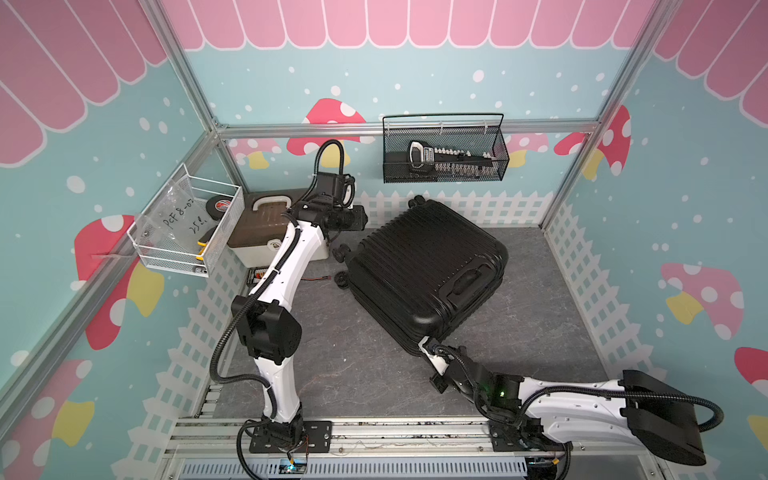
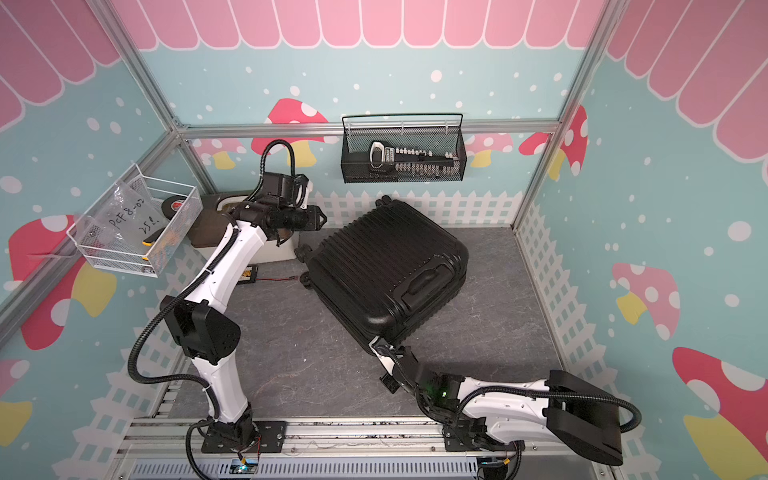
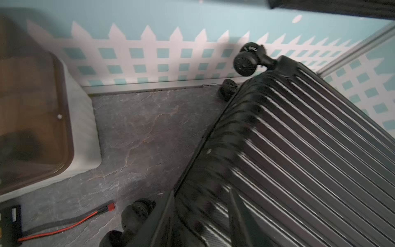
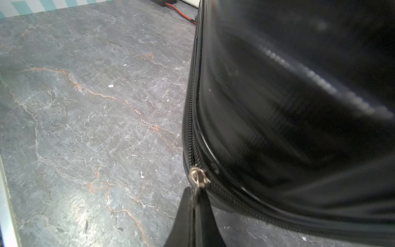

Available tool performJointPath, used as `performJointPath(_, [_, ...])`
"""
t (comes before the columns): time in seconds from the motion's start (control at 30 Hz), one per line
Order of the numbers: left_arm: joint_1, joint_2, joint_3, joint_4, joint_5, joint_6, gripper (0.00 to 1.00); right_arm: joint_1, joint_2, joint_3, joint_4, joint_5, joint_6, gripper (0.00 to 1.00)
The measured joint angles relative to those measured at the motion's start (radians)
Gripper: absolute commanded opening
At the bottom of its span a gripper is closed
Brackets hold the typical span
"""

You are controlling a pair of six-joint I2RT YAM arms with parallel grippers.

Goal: Close the suitcase zippers
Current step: Zip the zipper on the suitcase.

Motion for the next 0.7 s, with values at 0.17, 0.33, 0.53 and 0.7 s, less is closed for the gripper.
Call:
performJointPath(0.17, [0.035, 0.057, -0.002, 0.016, -0.003, -0.022, 0.36, 0.002, 0.000, 0.000, 0.000, 0.005, 0.000, 0.00])
performJointPath(0.33, [0.048, 0.126, -0.003, 0.018, -0.007, -0.021, 0.34, 0.003, 0.000, 0.000, -0.001, 0.010, 0.000, 0.00])
performJointPath(0.53, [0.048, 0.165, -0.009, -0.015, -0.006, 0.004, 0.25, 0.004, -0.008, -0.001, -0.012, 0.024, 0.001, 0.00])
performJointPath(0.7, [0.047, 0.153, -0.052, -0.038, -0.005, 0.040, 0.23, 0.003, -0.043, -0.002, -0.072, 0.071, 0.016, 0.00])
